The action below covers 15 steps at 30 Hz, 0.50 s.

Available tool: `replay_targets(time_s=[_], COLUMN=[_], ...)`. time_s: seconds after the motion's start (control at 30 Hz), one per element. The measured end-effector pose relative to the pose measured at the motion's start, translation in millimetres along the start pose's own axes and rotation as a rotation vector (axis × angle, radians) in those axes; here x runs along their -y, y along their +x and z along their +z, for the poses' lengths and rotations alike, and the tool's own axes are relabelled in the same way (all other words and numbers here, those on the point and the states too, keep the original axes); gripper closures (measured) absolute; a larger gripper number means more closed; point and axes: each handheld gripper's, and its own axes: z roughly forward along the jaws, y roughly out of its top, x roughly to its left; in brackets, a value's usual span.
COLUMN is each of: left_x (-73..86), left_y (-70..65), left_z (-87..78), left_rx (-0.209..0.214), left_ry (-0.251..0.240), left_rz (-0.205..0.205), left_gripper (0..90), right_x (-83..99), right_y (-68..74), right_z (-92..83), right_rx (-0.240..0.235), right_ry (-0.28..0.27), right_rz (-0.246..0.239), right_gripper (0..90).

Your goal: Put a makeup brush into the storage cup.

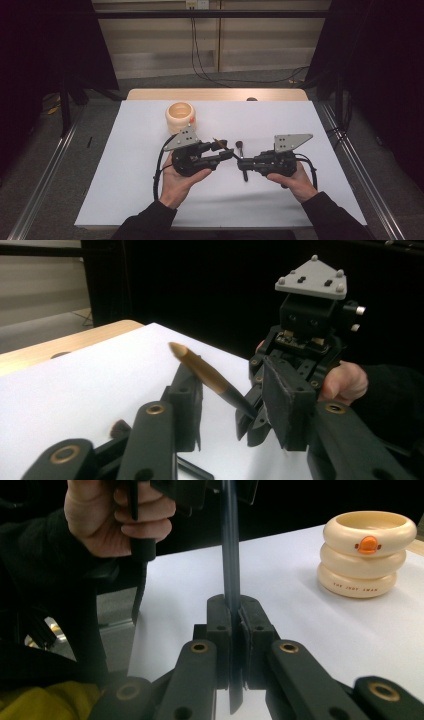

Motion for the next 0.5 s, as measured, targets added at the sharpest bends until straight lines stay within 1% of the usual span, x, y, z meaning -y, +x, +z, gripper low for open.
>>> replay_targets(time_s=[0.03, 0.07, 0.2, 0.27, 0.3, 0.33, 0.37, 0.4, 0.43, 0.47, 0.5], left_x=[0.3, 0.7, 0.9, 1.1, 1.5, 1.2, 1.2, 1.1, 0.9, 0.6, 0.0], left_y=[0.7, 0.9, 2.3, 2.4, 2.7, 3.2, 2.1, 0.8, -0.2, -1.5, -2.2], left_z=[-0.1, 0.0, -0.3, -1.3, -1.4, -1.8, -1.5, -1.4, -1.7, -1.3, -1.3], left_rx=[0.004, 0.004, 0.017, 0.007, 0.027, 0.025, 0.022, 0.027, 0.022, 0.029, 0.035], left_ry=[0.004, 0.005, -0.003, -0.013, -0.015, -0.006, -0.008, -0.006, -0.001, -0.003, -0.004], left_rz=[0.001, -0.007, -0.021, -0.034, -0.051, -0.048, -0.05, -0.037, -0.029, -0.029, -0.018], left_gripper=[64.7, 65.0, 71.1, 75.0, 76.0, 77.1, 76.9, 77.4, 77.9, 78.1, 79.4], right_x=[0.2, 0.5, 0.9, 0.6, 0.2, -0.1, -0.1, 0.2, 0.7, 1.0, 1.3], right_y=[-0.1, 0.0, 0.4, 1.0, 1.3, 1.7, 2.2, 2.4, 2.2, 2.2, 2.1], right_z=[0.9, 1.7, 2.3, 2.7, 3.1, 3.4, 3.5, 3.5, 3.8, 4.0, 4.5], right_rx=[-0.006, -0.012, -0.008, -0.009, -0.009, -0.009, -0.008, -0.004, -0.005, -0.004, -0.006], right_ry=[-0.001, 0.003, 0.009, 0.008, 0.008, 0.008, 0.011, 0.014, 0.015, 0.016, 0.015], right_rz=[-0.001, -0.002, -0.001, -0.007, -0.011, -0.012, -0.011, -0.01, -0.01, -0.01, -0.008], right_gripper=[84.9, 84.9, 84.8, 84.8, 84.8, 84.7, 84.7, 84.5, 84.3, 84.1, 83.6])
